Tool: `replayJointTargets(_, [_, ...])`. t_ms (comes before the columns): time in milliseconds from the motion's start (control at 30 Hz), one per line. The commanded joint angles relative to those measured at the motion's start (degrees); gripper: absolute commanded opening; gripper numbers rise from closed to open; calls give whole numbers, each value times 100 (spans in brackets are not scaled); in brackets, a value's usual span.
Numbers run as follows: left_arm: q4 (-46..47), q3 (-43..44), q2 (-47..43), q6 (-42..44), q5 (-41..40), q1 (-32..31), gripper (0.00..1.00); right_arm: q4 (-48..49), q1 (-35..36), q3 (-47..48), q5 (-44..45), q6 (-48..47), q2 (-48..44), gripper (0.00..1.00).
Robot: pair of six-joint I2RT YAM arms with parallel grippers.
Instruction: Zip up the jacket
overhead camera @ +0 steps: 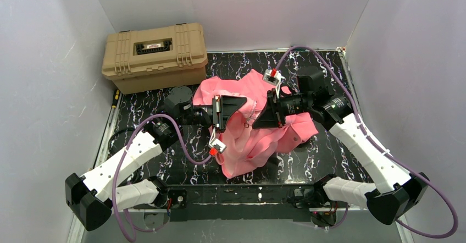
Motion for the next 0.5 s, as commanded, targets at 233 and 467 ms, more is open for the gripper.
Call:
replayJointTargets(233, [-263,149,-227,349,113,7,0,-69,41,373,-31,-24,-56,1])
replayJointTargets(467, [-240,317,-170,192,58,9,0,-215,87,216,11,-79,-109,1])
